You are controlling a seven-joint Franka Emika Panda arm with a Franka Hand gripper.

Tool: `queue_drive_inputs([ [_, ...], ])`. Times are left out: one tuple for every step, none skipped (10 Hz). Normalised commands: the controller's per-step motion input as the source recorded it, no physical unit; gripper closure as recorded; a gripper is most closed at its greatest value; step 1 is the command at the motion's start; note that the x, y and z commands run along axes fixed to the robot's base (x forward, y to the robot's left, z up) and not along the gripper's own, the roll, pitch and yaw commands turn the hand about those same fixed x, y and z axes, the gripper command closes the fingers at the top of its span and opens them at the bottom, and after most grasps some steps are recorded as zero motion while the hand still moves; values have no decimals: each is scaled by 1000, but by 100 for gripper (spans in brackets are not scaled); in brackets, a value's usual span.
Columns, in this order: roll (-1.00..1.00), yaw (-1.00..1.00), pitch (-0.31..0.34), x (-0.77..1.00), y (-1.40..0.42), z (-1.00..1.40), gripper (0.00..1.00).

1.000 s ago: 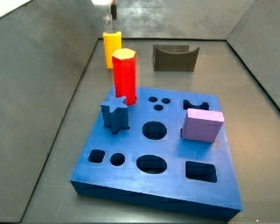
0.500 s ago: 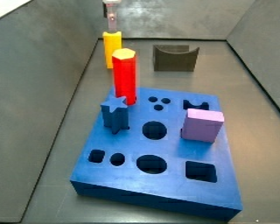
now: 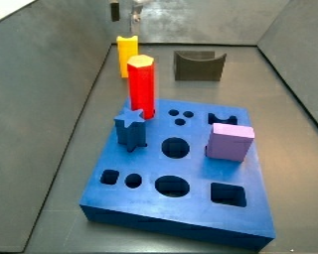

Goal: Pick up the arch object. Move up. Place the arch object on the fixture. Regrasp the arch object. Rotate the arch object. Move to above the board. Insert the arch object.
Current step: Rotate the arch object.

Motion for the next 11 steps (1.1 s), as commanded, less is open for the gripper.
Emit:
queue_drive_inputs([
  [-15,1000,4,36,4,-32,0],
  [-17,1000,5,37,4,-31,0],
  [-17,1000,5,37,4,-31,0],
  [-20,1000,6,37,3,-31,0],
  [-21,1000,6,37,3,-31,0],
  [-25,1000,7,37,3,-30,0],
  [-27,1000,7,37,3,-30,0],
  [-33,1000,9,37,3,-30,0],
  [-38,1000,10,37,3,-30,0],
  [-49,1000,13,37,3,-29,0],
  [-56,898,15,37,3,-29,0],
])
